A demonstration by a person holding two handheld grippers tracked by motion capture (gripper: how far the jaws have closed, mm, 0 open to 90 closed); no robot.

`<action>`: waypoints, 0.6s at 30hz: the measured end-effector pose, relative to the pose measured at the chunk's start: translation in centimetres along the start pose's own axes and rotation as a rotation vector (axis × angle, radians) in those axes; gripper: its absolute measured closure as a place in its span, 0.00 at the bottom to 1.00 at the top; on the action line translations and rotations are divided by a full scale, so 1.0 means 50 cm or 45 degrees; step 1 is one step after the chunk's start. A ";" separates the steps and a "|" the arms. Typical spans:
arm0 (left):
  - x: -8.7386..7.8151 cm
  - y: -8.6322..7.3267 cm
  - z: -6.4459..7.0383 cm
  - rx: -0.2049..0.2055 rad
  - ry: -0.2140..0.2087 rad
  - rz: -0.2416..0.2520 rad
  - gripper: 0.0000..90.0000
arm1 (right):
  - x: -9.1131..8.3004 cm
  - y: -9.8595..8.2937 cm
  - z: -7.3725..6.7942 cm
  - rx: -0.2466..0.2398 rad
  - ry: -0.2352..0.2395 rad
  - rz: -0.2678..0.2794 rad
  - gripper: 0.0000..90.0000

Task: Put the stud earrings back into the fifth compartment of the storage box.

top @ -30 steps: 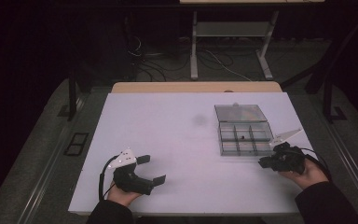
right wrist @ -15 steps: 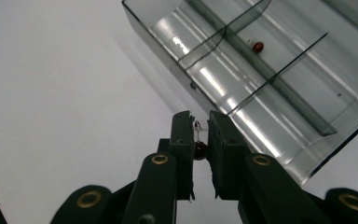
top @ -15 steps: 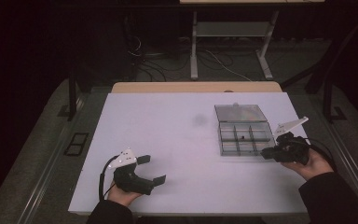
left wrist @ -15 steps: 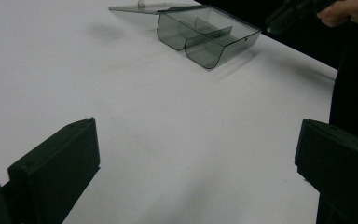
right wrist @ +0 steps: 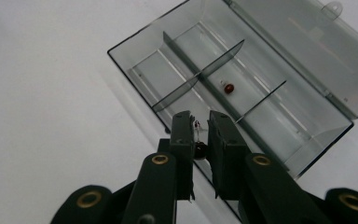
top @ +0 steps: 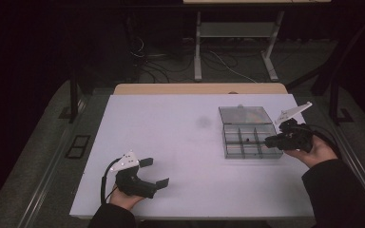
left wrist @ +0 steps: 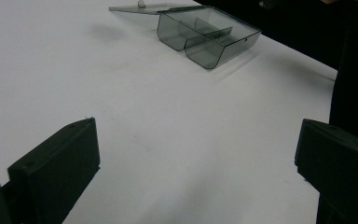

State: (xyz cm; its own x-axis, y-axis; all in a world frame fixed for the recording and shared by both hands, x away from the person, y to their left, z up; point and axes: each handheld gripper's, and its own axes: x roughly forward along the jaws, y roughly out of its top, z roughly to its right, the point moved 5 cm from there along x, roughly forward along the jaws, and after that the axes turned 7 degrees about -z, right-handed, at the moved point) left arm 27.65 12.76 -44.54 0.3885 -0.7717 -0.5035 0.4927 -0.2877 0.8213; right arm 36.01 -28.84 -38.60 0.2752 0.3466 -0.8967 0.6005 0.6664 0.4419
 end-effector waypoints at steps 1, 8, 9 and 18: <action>0.000 0.000 0.000 0.000 0.000 0.000 0.00 | 0.000 0.005 0.003 -0.003 -0.001 0.000 0.89; -0.001 0.000 0.000 0.000 0.000 0.001 0.00 | 0.019 0.038 0.023 0.022 -0.010 -0.005 0.89; -0.001 0.000 -0.001 0.001 0.000 0.001 0.00 | 0.022 0.041 0.025 0.027 -0.007 -0.002 0.89; -0.001 0.000 -0.001 0.001 0.000 0.003 0.00 | 0.060 0.059 0.053 0.073 -0.014 0.004 0.89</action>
State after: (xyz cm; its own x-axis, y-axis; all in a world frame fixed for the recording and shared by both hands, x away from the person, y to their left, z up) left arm 27.67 12.83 -44.50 0.3898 -0.7725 -0.5013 0.4911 -0.2861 0.8228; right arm 40.60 -27.57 -40.04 0.2854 0.3413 -0.8956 0.6415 0.6262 0.4431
